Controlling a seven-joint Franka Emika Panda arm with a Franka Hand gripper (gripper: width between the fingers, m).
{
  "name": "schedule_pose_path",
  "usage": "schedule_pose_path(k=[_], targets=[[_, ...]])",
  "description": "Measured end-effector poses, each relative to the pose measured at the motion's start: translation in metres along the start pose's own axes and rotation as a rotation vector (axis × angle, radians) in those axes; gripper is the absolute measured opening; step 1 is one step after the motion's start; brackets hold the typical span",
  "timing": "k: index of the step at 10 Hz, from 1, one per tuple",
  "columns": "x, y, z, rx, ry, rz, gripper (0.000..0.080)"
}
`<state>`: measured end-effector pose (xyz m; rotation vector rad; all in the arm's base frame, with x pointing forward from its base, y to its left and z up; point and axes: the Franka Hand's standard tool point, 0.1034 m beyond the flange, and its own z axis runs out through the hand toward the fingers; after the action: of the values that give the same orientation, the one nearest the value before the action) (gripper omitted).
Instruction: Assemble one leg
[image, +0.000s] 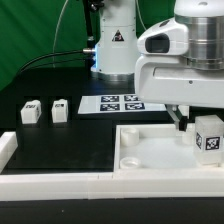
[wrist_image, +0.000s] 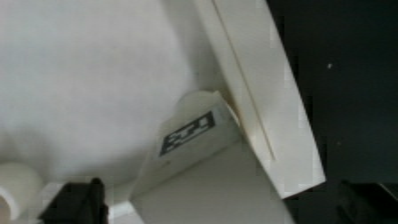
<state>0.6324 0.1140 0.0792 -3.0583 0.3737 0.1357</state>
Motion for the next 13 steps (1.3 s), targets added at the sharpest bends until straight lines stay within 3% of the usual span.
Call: schedule_pose_path(k=[3,6,7,8,9,13], targets=[[0.0011,0.0028,-0.0001,-0.009,0.002,-0.319,0.0649],[0.0015,0.0038,-0.0001,-0.008,0.002,-0.332,0.0646],[0.0015,0.0038,-0.0001,-0.008,0.002,-0.332,0.0498],[0.0016,0.0038,-0.0001,-0.008,0.002,-0.332,0.0498],[0.0015,0.0038,-0.0001,-0.008,0.002,-0.332,0.031],[0.0015,0.0037,-0.0001,-0.007,0.002,-0.278,0.0292]])
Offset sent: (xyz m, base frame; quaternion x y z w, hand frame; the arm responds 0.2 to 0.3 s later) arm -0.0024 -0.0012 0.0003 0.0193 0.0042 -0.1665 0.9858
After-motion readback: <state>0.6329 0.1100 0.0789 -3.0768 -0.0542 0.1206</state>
